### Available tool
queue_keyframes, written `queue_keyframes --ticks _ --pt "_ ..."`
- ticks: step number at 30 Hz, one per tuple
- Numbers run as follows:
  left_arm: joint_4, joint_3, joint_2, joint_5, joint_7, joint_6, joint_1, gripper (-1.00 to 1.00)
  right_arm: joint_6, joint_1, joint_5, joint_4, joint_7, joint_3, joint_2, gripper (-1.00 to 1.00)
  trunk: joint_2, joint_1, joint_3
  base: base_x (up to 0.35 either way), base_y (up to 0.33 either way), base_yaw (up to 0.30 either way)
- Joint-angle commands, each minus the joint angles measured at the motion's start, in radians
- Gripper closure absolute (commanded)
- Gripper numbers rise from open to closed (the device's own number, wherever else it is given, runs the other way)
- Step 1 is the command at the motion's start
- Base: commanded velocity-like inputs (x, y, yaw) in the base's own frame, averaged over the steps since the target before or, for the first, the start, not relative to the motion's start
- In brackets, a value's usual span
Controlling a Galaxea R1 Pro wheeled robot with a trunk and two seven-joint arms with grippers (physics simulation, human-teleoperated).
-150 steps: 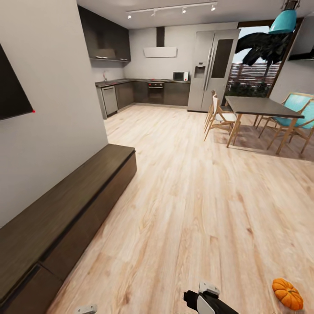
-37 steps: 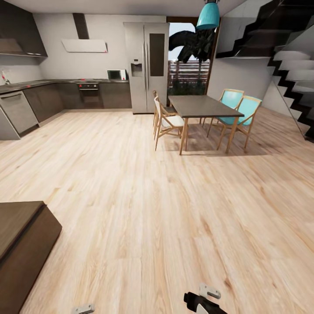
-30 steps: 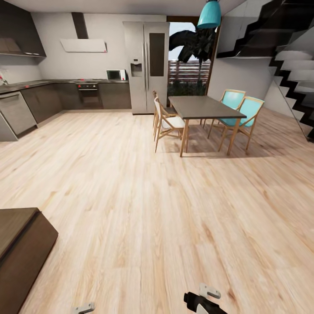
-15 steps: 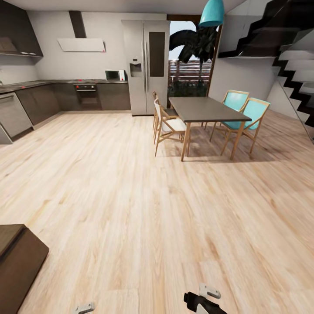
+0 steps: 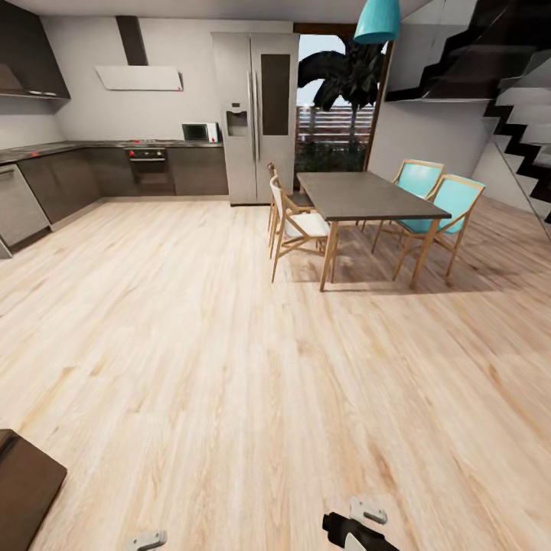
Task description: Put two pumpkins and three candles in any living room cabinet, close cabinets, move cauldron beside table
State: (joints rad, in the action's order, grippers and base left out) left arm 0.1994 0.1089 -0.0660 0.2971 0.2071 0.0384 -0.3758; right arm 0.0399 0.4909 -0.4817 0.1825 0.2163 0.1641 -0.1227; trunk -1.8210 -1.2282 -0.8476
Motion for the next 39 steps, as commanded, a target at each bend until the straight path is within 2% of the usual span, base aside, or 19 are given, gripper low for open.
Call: queue_keyframes --ticks 1,39 --pt "0.000 0.000 0.000 0.000 0.000 0.000 0.000 -1.00 0.000 0.000 0.000 0.000 0.000 0.000 0.000 -1.00 0.000 0.000 0.000 0.332 0.000 0.000" --pt "0.000 0.001 0.001 -0.001 0.000 -0.004 0.000 -1.00 0.004 0.000 0.000 0.000 0.000 0.000 -0.001 -1.00 0.000 0.000 0.000 0.327 0.000 0.000"
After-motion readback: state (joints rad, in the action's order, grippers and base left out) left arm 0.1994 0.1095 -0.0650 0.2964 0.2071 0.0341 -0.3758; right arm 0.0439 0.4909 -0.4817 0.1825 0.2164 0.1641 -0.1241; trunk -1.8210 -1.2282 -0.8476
